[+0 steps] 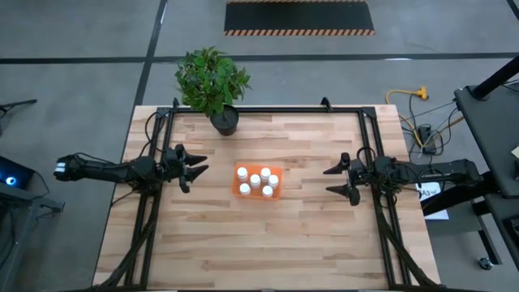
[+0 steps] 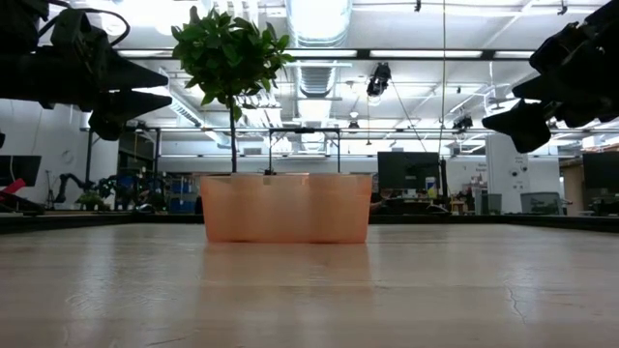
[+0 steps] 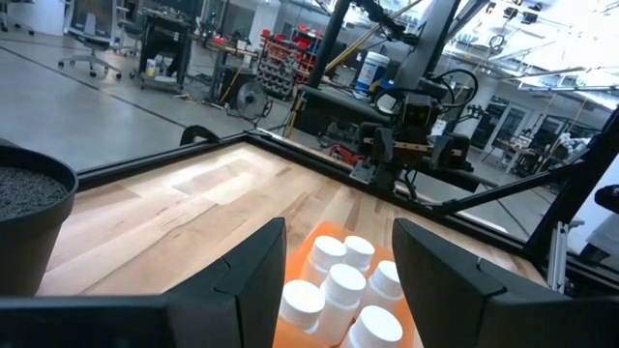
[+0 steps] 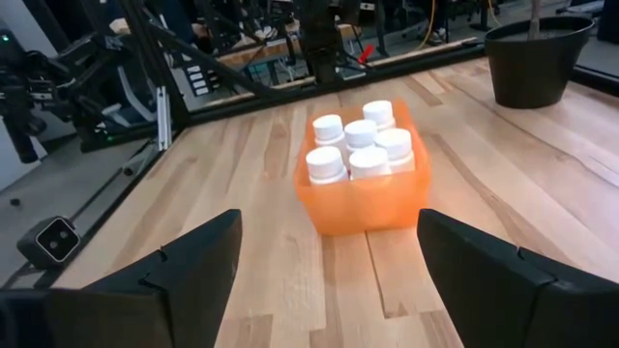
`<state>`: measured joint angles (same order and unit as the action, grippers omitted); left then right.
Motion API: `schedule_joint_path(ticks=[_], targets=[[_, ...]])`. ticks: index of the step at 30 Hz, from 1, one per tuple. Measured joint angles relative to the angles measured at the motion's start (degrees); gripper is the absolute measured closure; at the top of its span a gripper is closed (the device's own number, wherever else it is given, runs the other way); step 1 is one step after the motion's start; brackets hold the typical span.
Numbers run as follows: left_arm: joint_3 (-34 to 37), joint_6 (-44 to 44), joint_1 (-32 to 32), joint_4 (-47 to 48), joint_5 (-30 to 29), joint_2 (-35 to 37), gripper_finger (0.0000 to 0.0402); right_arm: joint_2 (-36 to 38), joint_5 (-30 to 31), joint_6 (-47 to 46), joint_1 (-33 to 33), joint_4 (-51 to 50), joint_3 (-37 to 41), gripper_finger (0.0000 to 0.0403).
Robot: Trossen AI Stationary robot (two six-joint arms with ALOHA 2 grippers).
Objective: Pick and place pill bottles into a basket
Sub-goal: Return to Home Position
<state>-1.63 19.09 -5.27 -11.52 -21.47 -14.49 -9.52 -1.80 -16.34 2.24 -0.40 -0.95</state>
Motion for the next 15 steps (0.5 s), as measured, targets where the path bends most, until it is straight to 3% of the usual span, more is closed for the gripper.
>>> schedule_joint_path(ticks=[15], targets=[[0.00,0.00,0.00,0.01,0.00,0.01,0.0228,0.00,0.00,-0.11,-0.02,0.00,0.00,0.0111]])
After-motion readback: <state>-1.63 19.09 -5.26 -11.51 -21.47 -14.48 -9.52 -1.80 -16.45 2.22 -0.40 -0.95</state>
